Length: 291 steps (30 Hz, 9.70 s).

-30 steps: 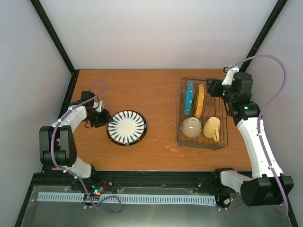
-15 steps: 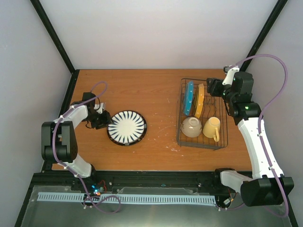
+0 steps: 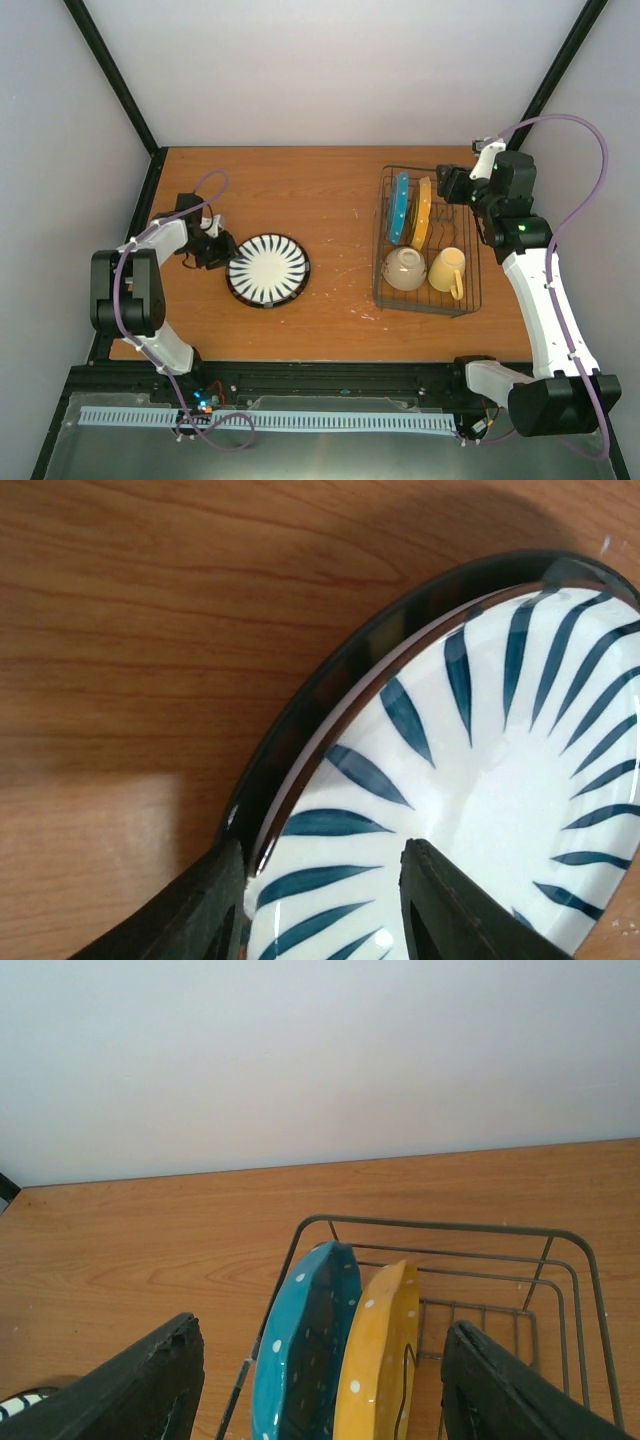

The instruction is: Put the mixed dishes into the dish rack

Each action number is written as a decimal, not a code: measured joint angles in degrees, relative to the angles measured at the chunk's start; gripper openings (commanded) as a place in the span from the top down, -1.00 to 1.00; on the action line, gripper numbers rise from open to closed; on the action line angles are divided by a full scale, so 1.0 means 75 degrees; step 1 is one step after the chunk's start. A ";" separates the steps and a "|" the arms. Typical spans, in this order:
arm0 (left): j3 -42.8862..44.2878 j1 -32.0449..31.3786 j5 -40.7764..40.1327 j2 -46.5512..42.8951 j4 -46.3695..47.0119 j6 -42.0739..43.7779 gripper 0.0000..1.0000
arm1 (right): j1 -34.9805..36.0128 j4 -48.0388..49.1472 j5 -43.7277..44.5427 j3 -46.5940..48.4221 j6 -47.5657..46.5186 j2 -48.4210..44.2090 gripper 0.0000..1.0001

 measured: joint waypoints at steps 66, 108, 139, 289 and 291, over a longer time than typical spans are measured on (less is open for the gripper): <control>0.1419 -0.0627 -0.0149 -0.0510 -0.1253 0.0122 0.99 | 0.9431 0.3622 0.5718 -0.2492 -0.5493 0.3206 -0.52; 0.1451 -0.0612 0.1026 -0.1763 -0.1565 -0.0070 0.95 | 0.8285 0.5397 0.6420 -0.0026 -0.6630 0.6936 0.94; -0.0944 -0.0638 -0.0551 -0.5738 0.4197 -0.0070 -0.99 | 0.1236 0.0764 0.3969 -0.1043 0.0184 -0.1728 0.94; -0.0393 0.0583 0.3101 0.0539 0.1207 0.0688 0.99 | 0.0664 0.0612 0.0443 -0.0813 0.0058 0.0096 0.06; -0.0192 0.0495 0.2801 0.0195 0.0950 0.0504 0.99 | 0.1609 0.1058 0.0662 -0.1131 -0.0440 -0.0149 -0.20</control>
